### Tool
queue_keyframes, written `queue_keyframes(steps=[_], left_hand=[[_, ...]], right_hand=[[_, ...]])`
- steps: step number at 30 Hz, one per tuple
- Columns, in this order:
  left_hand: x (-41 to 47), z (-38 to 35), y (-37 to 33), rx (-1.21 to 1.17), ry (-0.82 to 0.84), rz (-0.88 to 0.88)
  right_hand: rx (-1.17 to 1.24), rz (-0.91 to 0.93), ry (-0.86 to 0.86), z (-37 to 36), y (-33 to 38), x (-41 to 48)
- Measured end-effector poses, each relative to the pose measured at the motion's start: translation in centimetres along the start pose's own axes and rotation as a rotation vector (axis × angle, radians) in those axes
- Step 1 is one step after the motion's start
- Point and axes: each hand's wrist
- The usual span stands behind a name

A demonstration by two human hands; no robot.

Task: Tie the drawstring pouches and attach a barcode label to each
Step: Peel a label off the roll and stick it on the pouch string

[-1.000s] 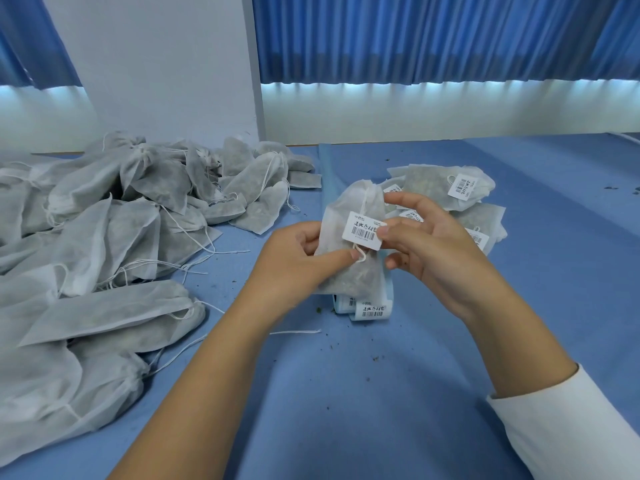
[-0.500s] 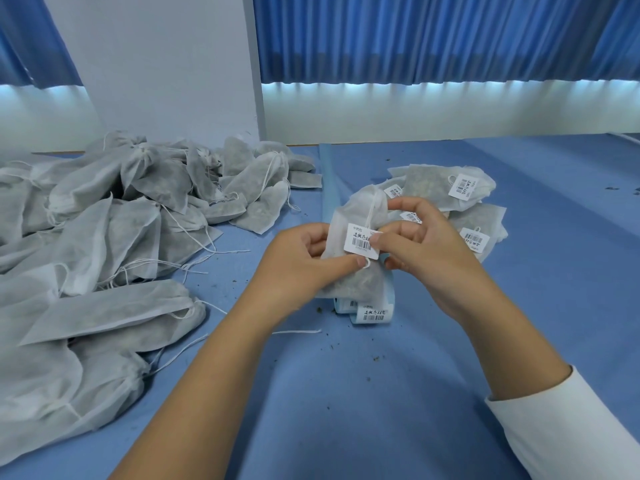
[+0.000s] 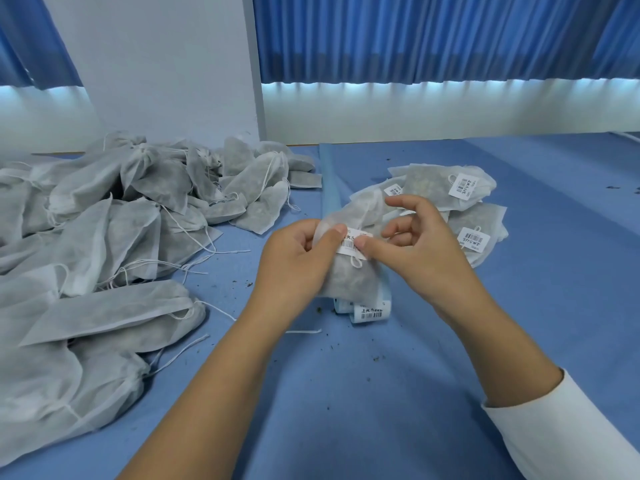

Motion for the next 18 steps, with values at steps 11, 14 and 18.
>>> queue_keyframes(steps=[11,14,18], left_hand=[[-0.10,0.19,-0.23,-0.204,0.116,0.162],[0.06,0.27,-0.14,-0.181,0.132,0.141],[0.20,0.18,-0.01,-0.167,0.019,0.057]], right_hand=[[0.290,-0.183,0.125,0.47,0.34,0.01],[0.311,-0.191,0.096,0.41,0.51,-0.04],[0.246,-0.160,0.142,0.01,0.90,-0.32]])
Point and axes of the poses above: each hand's wrist, its own x-axis towards the middle knuckle, its own z-axis out of the back of the hand, y = z × x, and after that the axes turned 14 degrees about z, right-handed
